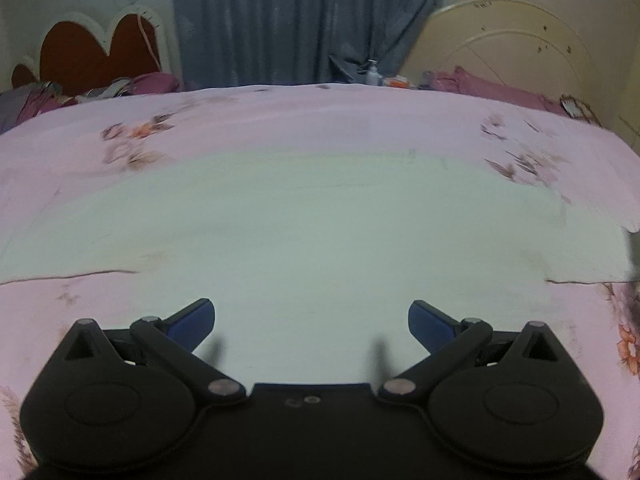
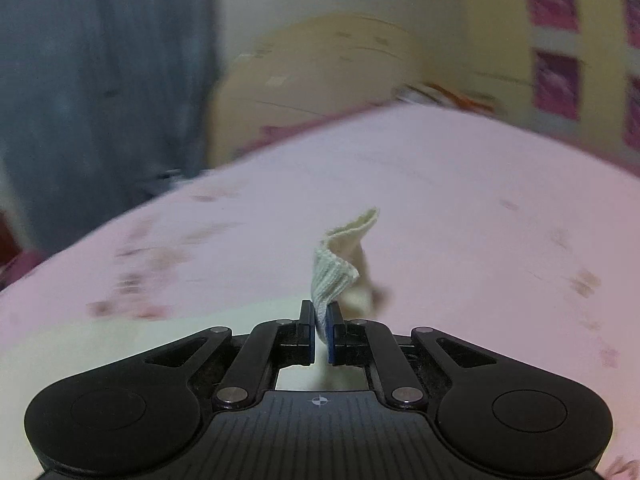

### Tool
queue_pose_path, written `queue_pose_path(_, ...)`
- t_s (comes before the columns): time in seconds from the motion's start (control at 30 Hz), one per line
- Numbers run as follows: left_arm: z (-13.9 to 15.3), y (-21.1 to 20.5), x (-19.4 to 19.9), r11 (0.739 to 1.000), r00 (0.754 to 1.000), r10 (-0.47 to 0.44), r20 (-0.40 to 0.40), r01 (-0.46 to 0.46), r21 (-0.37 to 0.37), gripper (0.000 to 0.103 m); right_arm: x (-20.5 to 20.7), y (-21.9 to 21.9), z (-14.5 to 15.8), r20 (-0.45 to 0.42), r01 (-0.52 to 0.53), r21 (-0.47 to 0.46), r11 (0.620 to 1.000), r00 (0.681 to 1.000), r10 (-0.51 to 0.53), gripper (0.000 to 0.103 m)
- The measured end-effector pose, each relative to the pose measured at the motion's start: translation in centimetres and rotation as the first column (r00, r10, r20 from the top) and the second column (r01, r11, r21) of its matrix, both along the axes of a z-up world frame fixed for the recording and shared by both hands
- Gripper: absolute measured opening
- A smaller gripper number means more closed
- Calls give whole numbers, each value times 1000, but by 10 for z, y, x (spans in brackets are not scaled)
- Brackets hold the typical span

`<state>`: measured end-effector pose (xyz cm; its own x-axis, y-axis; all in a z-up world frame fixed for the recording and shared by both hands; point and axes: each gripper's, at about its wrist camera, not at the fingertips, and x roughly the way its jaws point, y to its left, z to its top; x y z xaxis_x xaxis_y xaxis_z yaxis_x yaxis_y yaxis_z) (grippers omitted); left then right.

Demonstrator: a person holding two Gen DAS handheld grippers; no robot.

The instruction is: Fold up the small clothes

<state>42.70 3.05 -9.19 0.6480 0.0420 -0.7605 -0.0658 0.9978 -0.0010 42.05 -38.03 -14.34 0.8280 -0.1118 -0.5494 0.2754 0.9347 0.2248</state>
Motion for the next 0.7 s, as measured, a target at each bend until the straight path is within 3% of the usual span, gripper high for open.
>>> queue_pose_path(0.17, 5, 58, -20, 999, 1000, -12, 25, 14, -52, 103, 19, 117, 25, 17, -196, -47, 980, 980, 197, 4)
queue_pose_path(0.3, 4, 107, -36, 997, 1000, 7, 7, -6, -74, 103, 27, 222, 25, 0, -359, -76, 930, 933, 360, 4)
queue_pose_path(0.5, 2, 168, -66, 992, 998, 62, 10, -61, -107, 103, 30, 347, -1, -67, -549, -113, 828, 836, 545, 4)
queue_pose_path(0.7, 0, 203, -79, 980, 992, 129, 12, -126, -155, 103, 36, 413, -41, -153, -660, -102, 744, 750, 644, 5)
